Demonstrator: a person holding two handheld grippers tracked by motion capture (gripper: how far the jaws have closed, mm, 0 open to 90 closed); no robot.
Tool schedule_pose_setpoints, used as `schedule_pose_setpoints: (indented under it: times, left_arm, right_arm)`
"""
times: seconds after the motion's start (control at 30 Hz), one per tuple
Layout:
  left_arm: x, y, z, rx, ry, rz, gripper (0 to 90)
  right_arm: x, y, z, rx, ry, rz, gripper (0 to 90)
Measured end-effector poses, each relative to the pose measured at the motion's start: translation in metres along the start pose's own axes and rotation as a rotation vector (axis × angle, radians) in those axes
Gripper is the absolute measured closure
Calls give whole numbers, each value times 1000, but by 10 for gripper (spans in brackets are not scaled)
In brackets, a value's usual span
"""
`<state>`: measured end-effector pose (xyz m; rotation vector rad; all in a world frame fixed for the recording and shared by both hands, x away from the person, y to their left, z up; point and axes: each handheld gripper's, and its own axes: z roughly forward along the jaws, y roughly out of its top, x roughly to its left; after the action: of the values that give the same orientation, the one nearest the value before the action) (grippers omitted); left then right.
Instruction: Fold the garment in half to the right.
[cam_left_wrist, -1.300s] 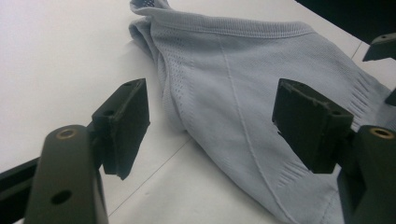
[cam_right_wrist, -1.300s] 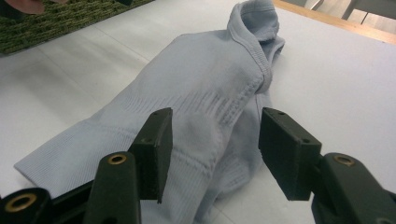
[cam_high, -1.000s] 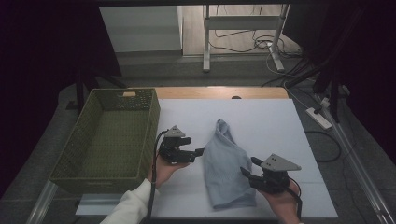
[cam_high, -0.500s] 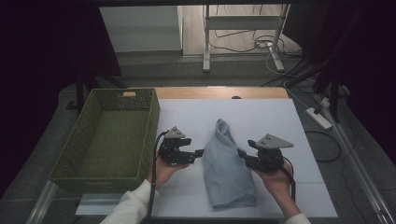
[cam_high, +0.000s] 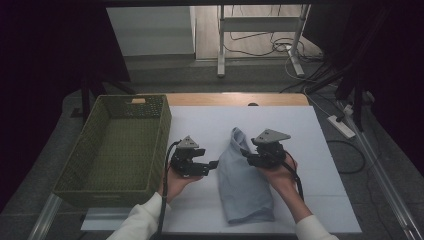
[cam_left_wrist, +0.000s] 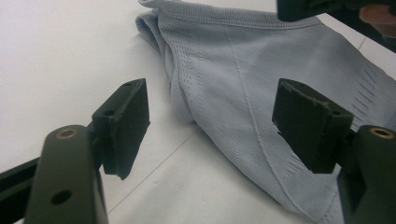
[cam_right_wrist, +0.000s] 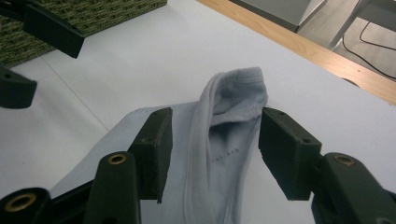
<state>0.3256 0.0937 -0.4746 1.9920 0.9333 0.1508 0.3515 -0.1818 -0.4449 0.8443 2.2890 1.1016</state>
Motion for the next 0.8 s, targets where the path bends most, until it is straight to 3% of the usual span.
schedule_pose_setpoints:
  times: [0.8]
  left_arm:
    - [5, -2, -1, 4, 7, -11, 278]
  right_arm:
    - [-2, 16, 37, 48, 21, -17, 438]
